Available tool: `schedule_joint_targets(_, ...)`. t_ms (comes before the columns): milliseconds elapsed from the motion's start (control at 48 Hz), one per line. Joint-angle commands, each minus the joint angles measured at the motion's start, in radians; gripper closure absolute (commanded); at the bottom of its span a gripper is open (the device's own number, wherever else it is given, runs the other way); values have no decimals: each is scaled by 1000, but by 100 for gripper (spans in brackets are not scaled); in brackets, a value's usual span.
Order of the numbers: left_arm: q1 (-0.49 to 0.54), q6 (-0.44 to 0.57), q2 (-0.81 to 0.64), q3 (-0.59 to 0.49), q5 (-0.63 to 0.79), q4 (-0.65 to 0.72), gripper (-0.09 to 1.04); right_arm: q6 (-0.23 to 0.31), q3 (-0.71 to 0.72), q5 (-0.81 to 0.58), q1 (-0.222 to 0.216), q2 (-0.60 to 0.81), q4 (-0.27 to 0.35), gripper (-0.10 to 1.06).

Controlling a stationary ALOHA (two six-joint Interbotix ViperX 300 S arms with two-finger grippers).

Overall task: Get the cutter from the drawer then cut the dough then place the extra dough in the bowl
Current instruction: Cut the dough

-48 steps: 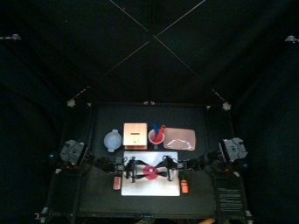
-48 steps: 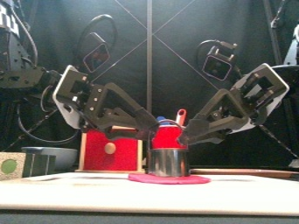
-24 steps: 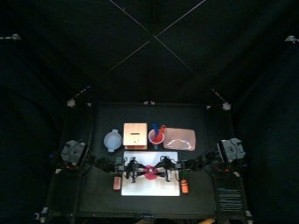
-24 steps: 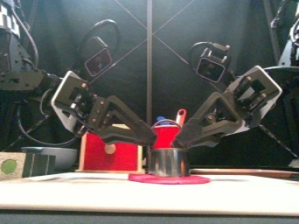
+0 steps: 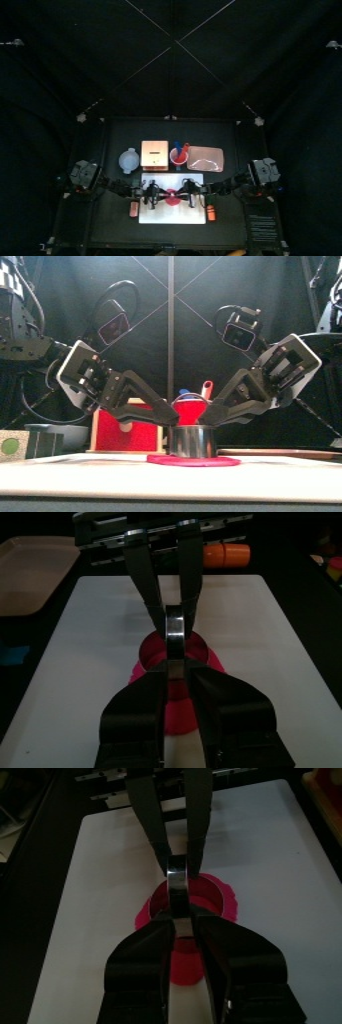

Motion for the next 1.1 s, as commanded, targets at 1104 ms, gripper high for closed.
schedule_joint_targets(1104, -23, 0, 15, -9, 153, 43, 46, 17, -18, 291, 11, 29, 0, 40)
